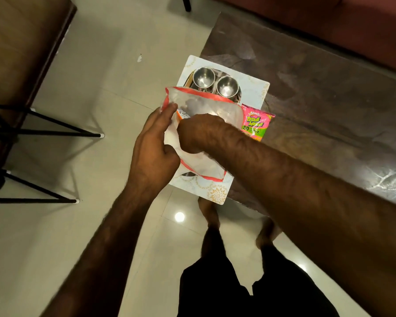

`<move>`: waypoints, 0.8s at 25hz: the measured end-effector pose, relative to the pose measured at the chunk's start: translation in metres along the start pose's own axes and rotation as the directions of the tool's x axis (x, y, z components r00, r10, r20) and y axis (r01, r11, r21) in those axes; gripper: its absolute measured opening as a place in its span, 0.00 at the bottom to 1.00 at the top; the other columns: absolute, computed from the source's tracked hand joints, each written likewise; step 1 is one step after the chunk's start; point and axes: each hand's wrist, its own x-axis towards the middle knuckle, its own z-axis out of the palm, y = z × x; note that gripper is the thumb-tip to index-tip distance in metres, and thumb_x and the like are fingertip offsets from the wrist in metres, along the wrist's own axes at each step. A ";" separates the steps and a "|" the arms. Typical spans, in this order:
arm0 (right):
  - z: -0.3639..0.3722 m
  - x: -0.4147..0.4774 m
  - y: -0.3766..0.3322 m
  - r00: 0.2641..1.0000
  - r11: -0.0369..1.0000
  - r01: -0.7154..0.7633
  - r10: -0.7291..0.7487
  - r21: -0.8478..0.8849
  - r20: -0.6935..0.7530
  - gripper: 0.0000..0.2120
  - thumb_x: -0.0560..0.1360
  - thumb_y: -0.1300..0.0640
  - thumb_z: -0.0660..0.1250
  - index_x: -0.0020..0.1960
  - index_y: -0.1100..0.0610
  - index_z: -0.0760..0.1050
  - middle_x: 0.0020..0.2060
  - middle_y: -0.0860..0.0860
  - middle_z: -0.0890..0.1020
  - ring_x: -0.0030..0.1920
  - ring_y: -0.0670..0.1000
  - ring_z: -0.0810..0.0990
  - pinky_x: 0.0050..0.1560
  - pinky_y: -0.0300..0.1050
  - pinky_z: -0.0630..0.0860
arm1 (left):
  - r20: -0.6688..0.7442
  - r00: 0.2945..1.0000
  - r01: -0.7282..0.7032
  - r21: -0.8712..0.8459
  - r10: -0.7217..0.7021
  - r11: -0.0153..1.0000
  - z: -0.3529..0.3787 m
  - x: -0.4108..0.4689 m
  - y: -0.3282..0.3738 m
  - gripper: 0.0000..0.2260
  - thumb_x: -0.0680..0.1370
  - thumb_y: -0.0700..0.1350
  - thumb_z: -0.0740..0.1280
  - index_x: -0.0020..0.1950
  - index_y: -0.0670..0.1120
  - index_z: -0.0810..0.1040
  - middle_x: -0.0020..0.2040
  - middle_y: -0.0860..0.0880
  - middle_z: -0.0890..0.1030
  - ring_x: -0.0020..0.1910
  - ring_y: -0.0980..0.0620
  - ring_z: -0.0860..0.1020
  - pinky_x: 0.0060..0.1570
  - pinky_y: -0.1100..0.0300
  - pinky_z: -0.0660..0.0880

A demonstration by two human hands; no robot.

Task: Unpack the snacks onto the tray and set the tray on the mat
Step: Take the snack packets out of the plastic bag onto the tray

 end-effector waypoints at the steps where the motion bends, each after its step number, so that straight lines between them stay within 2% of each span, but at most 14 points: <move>1: 0.008 0.010 -0.001 0.996 0.999 -0.028 0.031 -0.030 0.080 0.21 0.82 0.53 0.61 0.73 0.57 0.71 0.67 0.55 0.78 0.66 0.59 0.78 0.65 0.50 0.75 | -0.005 1.000 0.010 -0.001 -0.010 1.000 -0.001 -0.001 -0.002 0.39 0.65 0.27 0.56 0.76 0.47 0.70 0.74 0.48 0.72 0.71 0.49 0.73 0.71 0.52 0.71; 3: 0.022 0.022 0.002 0.983 0.994 -0.064 0.079 -0.094 0.165 0.22 0.82 0.52 0.61 0.74 0.58 0.70 0.68 0.56 0.78 0.68 0.60 0.77 0.69 0.53 0.74 | -0.012 1.000 0.027 -0.001 -0.027 1.000 -0.002 -0.003 -0.004 0.38 0.67 0.27 0.57 0.76 0.48 0.69 0.75 0.49 0.71 0.71 0.49 0.73 0.70 0.51 0.73; 4: 0.027 0.023 0.004 0.983 0.989 -0.071 0.091 -0.128 0.158 0.22 0.81 0.52 0.62 0.73 0.57 0.71 0.65 0.55 0.79 0.67 0.59 0.78 0.67 0.52 0.75 | -0.014 0.999 0.032 0.004 -0.032 0.999 -0.001 -0.003 -0.005 0.37 0.69 0.26 0.59 0.76 0.48 0.69 0.75 0.49 0.70 0.72 0.49 0.72 0.70 0.51 0.73; 5: 0.029 0.020 0.005 0.991 0.987 -0.071 0.086 -0.143 0.102 0.21 0.80 0.51 0.64 0.71 0.57 0.74 0.59 0.54 0.79 0.65 0.59 0.79 0.62 0.52 0.75 | -0.016 0.999 0.037 0.011 -0.037 0.999 -0.001 -0.003 -0.006 0.36 0.70 0.26 0.60 0.76 0.48 0.69 0.76 0.49 0.70 0.73 0.49 0.71 0.70 0.50 0.73; 7: 0.027 0.005 0.005 0.989 0.993 -0.026 0.009 -0.114 -0.148 0.18 0.78 0.52 0.68 0.65 0.56 0.78 0.49 0.53 0.78 0.59 0.58 0.82 0.50 0.49 0.72 | -0.015 0.998 0.057 0.010 -0.056 0.998 -0.001 -0.001 -0.007 0.36 0.71 0.26 0.60 0.77 0.50 0.68 0.77 0.50 0.69 0.74 0.50 0.69 0.71 0.50 0.72; 8: 0.022 -0.006 0.004 0.958 0.995 0.001 -0.031 -0.104 -0.284 0.17 0.77 0.53 0.70 0.64 0.57 0.79 0.48 0.53 0.79 0.57 0.59 0.83 0.46 0.48 0.70 | -0.012 0.998 0.065 0.004 -0.065 0.998 -0.001 0.000 -0.007 0.36 0.71 0.27 0.60 0.77 0.50 0.68 0.77 0.50 0.69 0.74 0.50 0.70 0.71 0.50 0.72; 10: 0.009 -0.034 0.002 0.875 0.989 0.039 -0.102 -0.141 -0.474 0.17 0.75 0.57 0.70 0.63 0.57 0.79 0.53 0.55 0.83 0.54 0.59 0.84 0.43 0.47 0.68 | -0.012 0.998 0.058 0.002 -0.058 0.998 -0.004 0.003 -0.006 0.35 0.71 0.28 0.60 0.77 0.49 0.67 0.76 0.49 0.69 0.73 0.49 0.71 0.70 0.50 0.73; 12: -0.006 -0.063 0.008 0.801 0.984 0.129 -0.175 -0.121 -0.572 0.20 0.73 0.59 0.71 0.64 0.55 0.75 0.56 0.55 0.83 0.53 0.60 0.83 0.44 0.47 0.72 | -0.014 0.999 0.032 0.000 -0.032 0.999 -0.007 0.005 -0.007 0.36 0.70 0.29 0.60 0.77 0.48 0.67 0.76 0.50 0.69 0.71 0.49 0.73 0.68 0.55 0.74; 14: -0.019 -0.094 0.023 0.754 0.964 0.261 -0.171 0.050 -0.634 0.24 0.70 0.59 0.73 0.64 0.49 0.72 0.53 0.52 0.84 0.50 0.57 0.83 0.46 0.49 0.80 | -0.018 0.999 0.030 -0.001 -0.030 1.000 -0.009 0.008 -0.008 0.36 0.70 0.29 0.60 0.77 0.49 0.67 0.75 0.50 0.69 0.69 0.52 0.74 0.60 0.64 0.74; 15: -0.024 -0.110 0.033 0.739 0.912 0.354 -0.137 0.207 -0.659 0.25 0.69 0.59 0.74 0.63 0.47 0.72 0.51 0.49 0.84 0.48 0.54 0.84 0.46 0.50 0.82 | -0.021 0.999 0.040 0.004 -0.040 0.999 -0.010 0.009 -0.009 0.35 0.71 0.29 0.60 0.77 0.50 0.67 0.75 0.51 0.69 0.68 0.53 0.74 0.57 0.67 0.72; 16: -0.029 -0.125 0.045 0.726 0.796 0.471 -0.104 0.381 -0.680 0.25 0.69 0.60 0.74 0.62 0.47 0.73 0.49 0.46 0.85 0.46 0.50 0.85 0.43 0.49 0.84 | -0.023 0.998 0.051 0.012 -0.051 0.999 -0.010 0.010 -0.009 0.35 0.71 0.29 0.61 0.77 0.50 0.67 0.75 0.51 0.69 0.67 0.54 0.74 0.55 0.70 0.70; 17: -0.032 -0.138 0.059 0.706 0.629 0.580 -0.070 0.518 -0.705 0.24 0.69 0.63 0.75 0.61 0.48 0.74 0.48 0.46 0.85 0.45 0.49 0.86 0.42 0.46 0.84 | -0.024 0.998 0.057 0.023 -0.057 0.998 -0.010 0.011 -0.009 0.35 0.72 0.29 0.61 0.77 0.50 0.67 0.75 0.52 0.69 0.66 0.56 0.74 0.54 0.73 0.68; 19: -0.038 -0.156 0.094 0.656 0.355 0.694 0.048 0.627 -0.753 0.20 0.70 0.64 0.76 0.58 0.51 0.78 0.46 0.45 0.87 0.45 0.47 0.87 0.43 0.42 0.83 | -0.026 0.998 0.057 0.047 -0.056 0.997 -0.009 0.011 -0.009 0.35 0.72 0.28 0.61 0.77 0.50 0.67 0.74 0.53 0.69 0.63 0.60 0.73 0.51 0.77 0.65; 20: -0.040 -0.162 0.112 0.642 0.304 0.707 0.104 0.639 -0.760 0.17 0.70 0.60 0.78 0.57 0.50 0.80 0.45 0.45 0.88 0.46 0.46 0.88 0.43 0.41 0.83 | -0.029 0.998 0.059 0.050 -0.057 0.997 -0.009 0.011 -0.010 0.35 0.72 0.28 0.61 0.77 0.50 0.67 0.73 0.54 0.70 0.62 0.61 0.73 0.51 0.77 0.65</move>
